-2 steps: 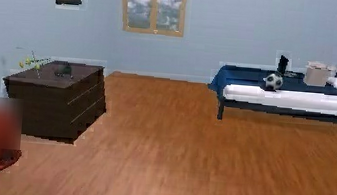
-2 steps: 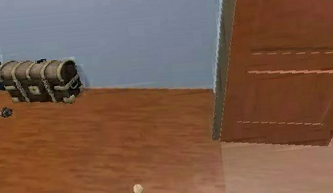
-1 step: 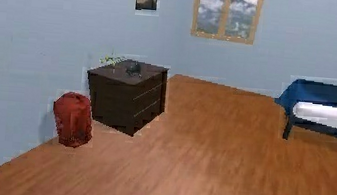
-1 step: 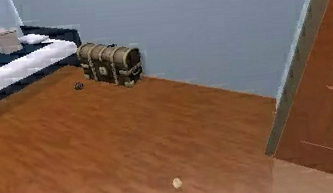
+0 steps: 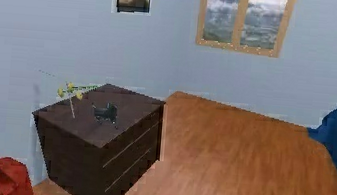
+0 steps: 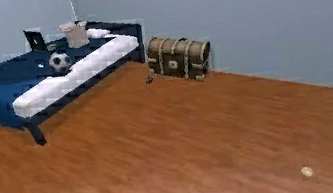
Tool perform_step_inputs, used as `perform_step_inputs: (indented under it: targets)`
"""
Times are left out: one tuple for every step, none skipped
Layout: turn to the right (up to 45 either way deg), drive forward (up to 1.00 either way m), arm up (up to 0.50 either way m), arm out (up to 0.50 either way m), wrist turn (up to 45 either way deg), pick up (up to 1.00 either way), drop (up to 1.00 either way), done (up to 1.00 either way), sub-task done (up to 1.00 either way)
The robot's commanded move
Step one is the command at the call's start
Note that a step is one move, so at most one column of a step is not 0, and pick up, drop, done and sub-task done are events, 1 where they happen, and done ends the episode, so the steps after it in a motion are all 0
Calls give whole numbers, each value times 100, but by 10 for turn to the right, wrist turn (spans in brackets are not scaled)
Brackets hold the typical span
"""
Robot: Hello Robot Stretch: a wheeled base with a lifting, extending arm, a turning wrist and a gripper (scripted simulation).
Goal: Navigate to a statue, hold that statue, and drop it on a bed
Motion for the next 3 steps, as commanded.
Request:
perform_step_inputs:
  targets:
    - [0, 25, 0, 0, 0, 0, 0, 0, 0]
    - [-450, 0, 0, 0, 0, 0, 0, 0, 0]
    - [-450, 0, 0, 0, 0, 0, 0, 0, 0]
